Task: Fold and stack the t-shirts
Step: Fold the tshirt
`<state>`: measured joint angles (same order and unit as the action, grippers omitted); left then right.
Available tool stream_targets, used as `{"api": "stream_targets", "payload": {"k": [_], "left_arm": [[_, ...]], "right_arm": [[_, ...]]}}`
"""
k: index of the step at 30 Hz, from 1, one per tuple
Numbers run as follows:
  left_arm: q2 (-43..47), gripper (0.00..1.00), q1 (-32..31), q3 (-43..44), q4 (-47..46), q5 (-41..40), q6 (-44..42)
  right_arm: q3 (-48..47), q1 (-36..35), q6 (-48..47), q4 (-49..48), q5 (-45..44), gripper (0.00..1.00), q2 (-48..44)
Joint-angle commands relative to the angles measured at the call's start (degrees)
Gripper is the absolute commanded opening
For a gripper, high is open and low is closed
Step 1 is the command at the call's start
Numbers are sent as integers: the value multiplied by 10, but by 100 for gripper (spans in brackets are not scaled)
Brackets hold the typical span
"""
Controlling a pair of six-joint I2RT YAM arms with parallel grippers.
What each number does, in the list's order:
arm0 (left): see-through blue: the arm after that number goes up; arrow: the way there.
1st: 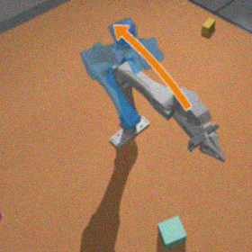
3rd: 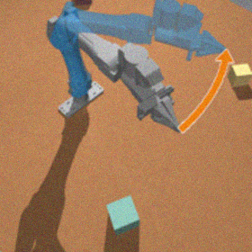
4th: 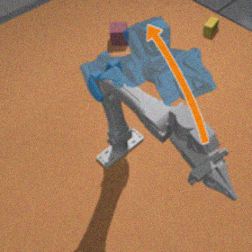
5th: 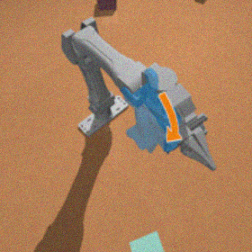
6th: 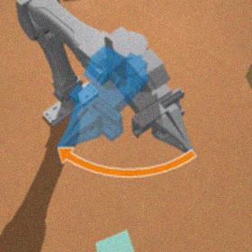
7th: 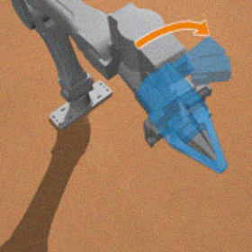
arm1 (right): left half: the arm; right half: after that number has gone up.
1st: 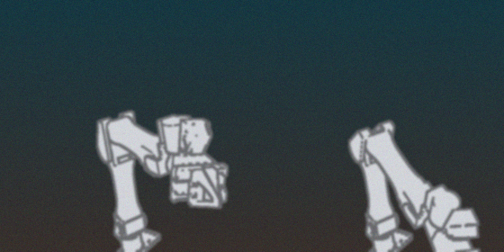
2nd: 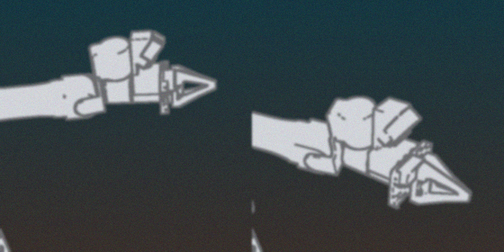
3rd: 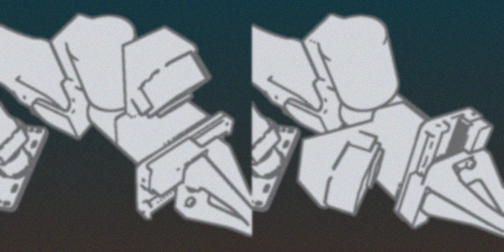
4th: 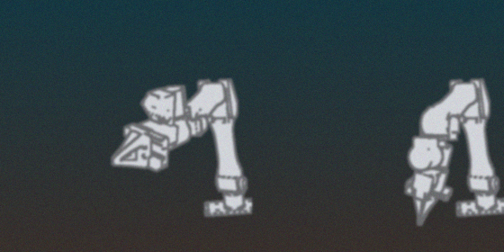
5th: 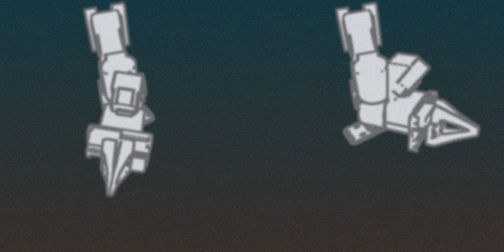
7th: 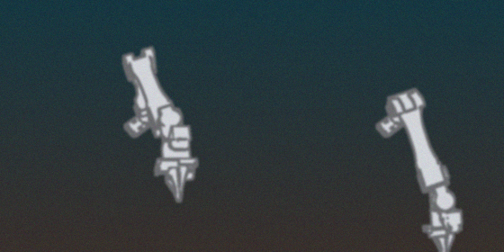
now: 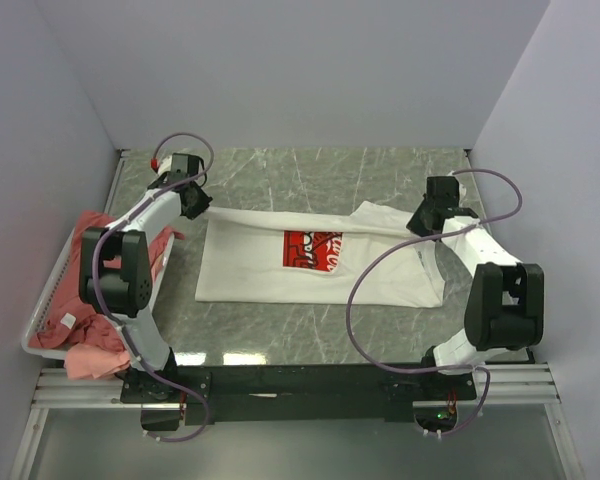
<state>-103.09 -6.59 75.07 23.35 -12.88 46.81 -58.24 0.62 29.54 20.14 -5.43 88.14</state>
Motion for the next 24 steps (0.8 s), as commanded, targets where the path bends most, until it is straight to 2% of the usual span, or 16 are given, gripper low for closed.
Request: {"api": "stream_targets", "payload": {"k": [1,24], "left_arm": [[35,0,3,-18,-15,6,13],[85,1,3,-86,-30,19,22]], "right_arm": [[8,-2,5,-12,-21,0,-35],[90,-2,15,-14,-10,0,-104]]}}
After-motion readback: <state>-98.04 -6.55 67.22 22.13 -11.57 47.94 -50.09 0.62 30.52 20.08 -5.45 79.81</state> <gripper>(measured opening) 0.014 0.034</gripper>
